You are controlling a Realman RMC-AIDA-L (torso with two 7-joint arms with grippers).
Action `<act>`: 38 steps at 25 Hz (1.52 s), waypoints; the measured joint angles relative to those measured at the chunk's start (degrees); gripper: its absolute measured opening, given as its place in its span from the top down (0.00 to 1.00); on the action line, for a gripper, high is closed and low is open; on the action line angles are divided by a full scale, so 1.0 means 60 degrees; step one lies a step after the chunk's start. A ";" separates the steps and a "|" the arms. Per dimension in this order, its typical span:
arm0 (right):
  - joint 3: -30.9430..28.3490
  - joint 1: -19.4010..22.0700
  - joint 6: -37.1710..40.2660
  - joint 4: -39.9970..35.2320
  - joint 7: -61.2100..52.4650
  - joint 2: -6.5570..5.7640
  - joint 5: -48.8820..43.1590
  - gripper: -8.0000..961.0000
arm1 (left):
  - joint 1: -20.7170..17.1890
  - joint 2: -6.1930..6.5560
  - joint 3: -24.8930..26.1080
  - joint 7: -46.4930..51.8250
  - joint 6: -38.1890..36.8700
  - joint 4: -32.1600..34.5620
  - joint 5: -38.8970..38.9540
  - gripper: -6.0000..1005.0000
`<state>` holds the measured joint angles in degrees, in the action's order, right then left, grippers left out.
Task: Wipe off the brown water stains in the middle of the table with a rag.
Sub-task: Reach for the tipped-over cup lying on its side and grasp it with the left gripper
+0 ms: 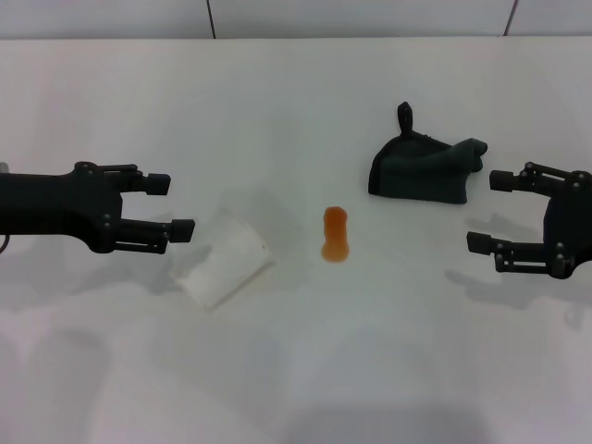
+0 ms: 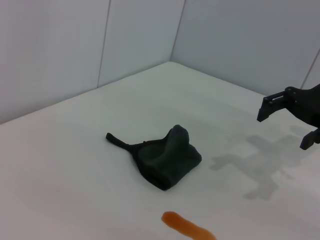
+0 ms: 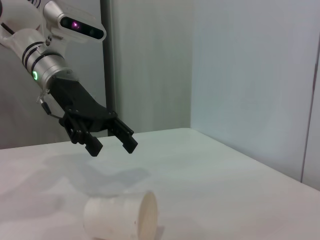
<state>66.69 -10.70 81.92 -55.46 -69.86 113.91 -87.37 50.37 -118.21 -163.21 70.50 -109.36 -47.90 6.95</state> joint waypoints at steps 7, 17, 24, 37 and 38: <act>-0.0047 0.0006 0.0000 0.0000 -0.0003 0.0000 0.0000 0.12 | 0.0000 0.0000 -0.0001 0.0012 0.0002 0.0000 0.0026 0.15; -0.0055 0.0001 -0.0047 0.0000 -0.0003 0.0015 0.0002 0.12 | 0.0000 -0.0001 0.0000 0.0106 0.0006 -0.0001 0.0029 0.15; -0.0055 -0.0004 -0.0074 0.0000 -0.0003 0.0019 0.0002 0.12 | 0.0038 0.0083 -0.0001 0.0302 0.0006 -0.0004 0.0027 0.15; -0.0088 0.0020 -0.0046 0.0000 -0.0003 0.0044 0.0072 0.12 | 0.1138 0.0487 0.0000 0.1217 -0.0225 -0.0015 -0.1891 0.15; -0.0108 0.0020 -0.0042 0.0001 -0.0003 0.0045 0.0073 0.12 | 0.1289 0.0489 0.0000 0.1293 -0.0226 -0.0016 -0.2184 0.15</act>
<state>66.04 -10.58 81.67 -55.45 -69.87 114.18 -86.93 58.10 -115.28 -163.21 78.26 -110.72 -47.99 -6.16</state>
